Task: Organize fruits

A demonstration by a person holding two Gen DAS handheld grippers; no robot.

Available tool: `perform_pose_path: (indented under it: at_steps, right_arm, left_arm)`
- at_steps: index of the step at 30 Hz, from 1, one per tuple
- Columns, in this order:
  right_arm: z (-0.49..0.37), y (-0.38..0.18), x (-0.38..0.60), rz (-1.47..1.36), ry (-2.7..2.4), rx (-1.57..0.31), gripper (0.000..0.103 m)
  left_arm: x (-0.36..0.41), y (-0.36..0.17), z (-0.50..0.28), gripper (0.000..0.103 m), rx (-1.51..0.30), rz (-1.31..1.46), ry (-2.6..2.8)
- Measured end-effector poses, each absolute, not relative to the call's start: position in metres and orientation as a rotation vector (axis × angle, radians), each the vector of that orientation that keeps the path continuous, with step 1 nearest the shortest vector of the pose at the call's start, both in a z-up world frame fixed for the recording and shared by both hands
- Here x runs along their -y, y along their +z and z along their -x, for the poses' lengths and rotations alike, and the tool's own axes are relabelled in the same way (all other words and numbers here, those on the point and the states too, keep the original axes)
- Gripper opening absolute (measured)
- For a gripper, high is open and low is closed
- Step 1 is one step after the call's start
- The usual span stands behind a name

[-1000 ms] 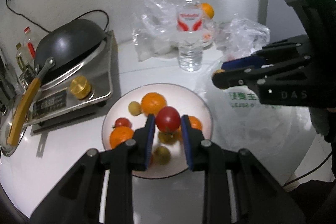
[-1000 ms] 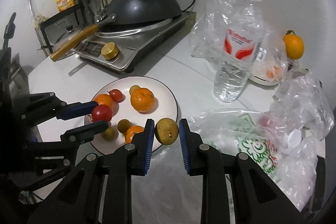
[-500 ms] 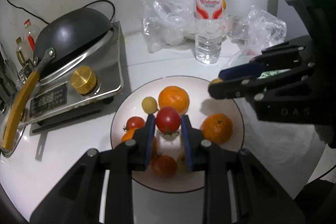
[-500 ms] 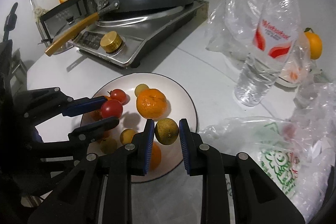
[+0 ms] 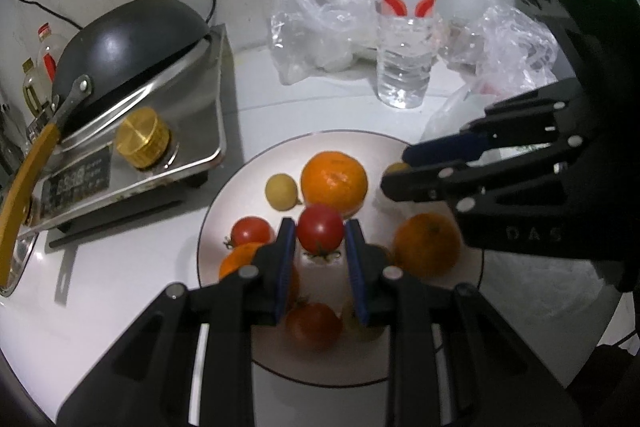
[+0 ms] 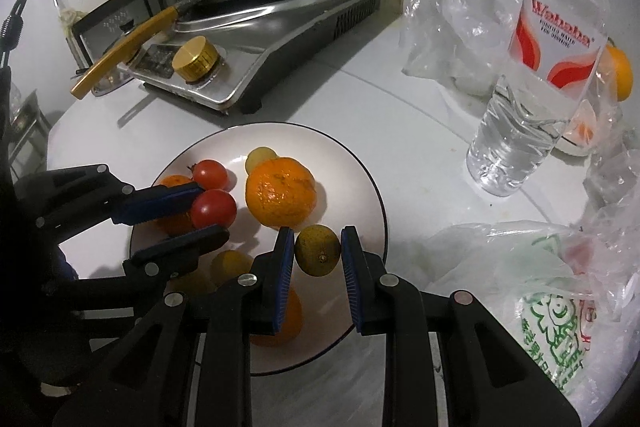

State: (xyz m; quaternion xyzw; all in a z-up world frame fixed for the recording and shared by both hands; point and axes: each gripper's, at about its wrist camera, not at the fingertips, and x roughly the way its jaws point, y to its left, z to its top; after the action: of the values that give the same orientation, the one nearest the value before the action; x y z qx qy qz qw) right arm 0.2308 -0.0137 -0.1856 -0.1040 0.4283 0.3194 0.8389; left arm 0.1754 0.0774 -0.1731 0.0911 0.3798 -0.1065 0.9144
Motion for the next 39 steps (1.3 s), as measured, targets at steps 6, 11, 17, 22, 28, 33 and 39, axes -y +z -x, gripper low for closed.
perform_pose_path:
  at_steps: [6,11,17,22,28,33,39]
  right_arm:
    - [-0.233,-0.188,0.014,0.214,0.673,-0.919,0.026]
    - [-0.232,-0.187,0.016,0.205,0.672,-0.921,0.026]
    - [-0.225,-0.178,0.020,0.205,0.670,-0.898,0.026]
    - [-0.216,-0.168,0.027,0.199,0.661,-0.875,0.026]
    - [-0.200,-0.154,0.041,0.191,0.646,-0.841,0.026]
    - [-0.186,-0.144,0.054,0.186,0.635,-0.815,0.026]
    - [-0.169,-0.127,0.071,0.171,0.613,-0.770,0.027]
  left_arm:
    - [-0.078,-0.173,-0.176,0.027,-0.788,-0.170,-0.218]
    - [-0.080,-0.167,-0.172,0.028,-0.776,-0.149,-0.215]
    - [-0.084,-0.157,-0.165,0.028,-0.754,-0.116,-0.202]
    - [-0.082,-0.147,-0.156,0.029,-0.735,-0.109,-0.196]
    - [-0.073,-0.133,-0.140,0.030,-0.703,-0.103,-0.195]
    - [-0.069,-0.123,-0.126,0.043,-0.678,-0.093,-0.187]
    - [-0.060,-0.108,-0.109,0.044,-0.645,-0.085,-0.181]
